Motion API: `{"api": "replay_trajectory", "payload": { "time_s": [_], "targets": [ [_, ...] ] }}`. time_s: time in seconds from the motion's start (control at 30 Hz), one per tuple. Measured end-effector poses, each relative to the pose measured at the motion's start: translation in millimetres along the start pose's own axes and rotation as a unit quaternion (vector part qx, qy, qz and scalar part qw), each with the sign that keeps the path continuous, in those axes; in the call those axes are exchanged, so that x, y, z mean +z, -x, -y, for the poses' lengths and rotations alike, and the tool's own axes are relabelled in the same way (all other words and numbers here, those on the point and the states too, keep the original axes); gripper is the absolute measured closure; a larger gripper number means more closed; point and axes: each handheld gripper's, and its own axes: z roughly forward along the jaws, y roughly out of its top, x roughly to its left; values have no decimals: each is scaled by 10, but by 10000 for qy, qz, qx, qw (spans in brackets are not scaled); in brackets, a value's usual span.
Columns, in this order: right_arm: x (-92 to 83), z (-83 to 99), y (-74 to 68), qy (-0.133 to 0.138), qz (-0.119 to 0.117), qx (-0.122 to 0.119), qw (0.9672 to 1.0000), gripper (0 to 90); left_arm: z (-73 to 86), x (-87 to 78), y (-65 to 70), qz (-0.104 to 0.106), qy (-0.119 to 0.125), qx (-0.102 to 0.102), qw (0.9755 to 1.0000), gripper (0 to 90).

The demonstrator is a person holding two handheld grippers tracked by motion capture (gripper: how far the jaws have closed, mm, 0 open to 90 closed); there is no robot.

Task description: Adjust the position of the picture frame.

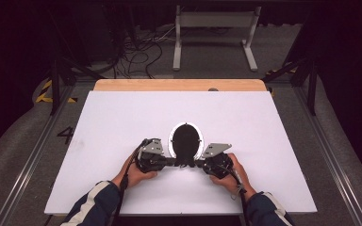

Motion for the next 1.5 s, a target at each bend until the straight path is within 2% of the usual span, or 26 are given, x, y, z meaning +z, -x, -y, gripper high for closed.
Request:
{"api": "replay_trajectory", "payload": {
  "time_s": [0.07, 0.17, 0.23, 0.33, 0.57, 0.67, 0.8, 1.03, 1.1, 1.2, 1.33, 1.43, 1.5],
  "targets": [
    [-7, 20, -3, 44, -51, 75, 9999, 900, -8, -1, 24, -68, -42, 71, 9999, 900],
    [-37, 39, -21, 14, -175, 62, 9998, 900, 1, -1, 31, -41, -31, 0, 10000, 900],
    [-56, 56, -50, 3, -180, 49, 9998, 900, 16, 3, 33, 54, 8, -47, 10000, 900],
    [-87, 85, -74, -13, -217, 18, 9998, 900, 5, 4, 72, -10, -28, 66, 10000, 900],
    [-89, 97, -69, 31, -250, 30, 9997, 900, 11, 3, 82, -27, -20, 27, 10000, 900],
    [-93, 98, -69, 15, -288, 31, 9996, 900, 25, -6, 68, 128, 19, -9, 9999, 900],
    [-98, 98, -65, -8, -329, 25, 9995, 900, 34, -24, 81, 113, 14, 39, 9999, 897],
    [-129, 98, -44, 48, -217, 110, 9997, 895, 58, -188, 95, -247, 82, 154, 9995, 843],
    [-155, 109, -27, 93, -211, 198, 9995, 882, 99, -284, 84, -364, 105, 128, 9992, 811],
    [-197, 139, -33, 71, -213, 223, 9995, 855, 162, -418, 60, -512, 204, -26, 9985, 762],
    [-243, 161, -46, 79, -336, 281, 9990, 818, 293, -661, 58, -657, 381, -199, 9969, 681],
    [-256, 171, -63, 31, -387, 290, 9988, 799, 384, -802, 102, -851, 430, -194, 9953, 594],
    [-261, 161, -74, 12, -430, 278, 9987, 788, 443, -900, 168, -1098, 407, -50, 9931, 539]
  ]
}}
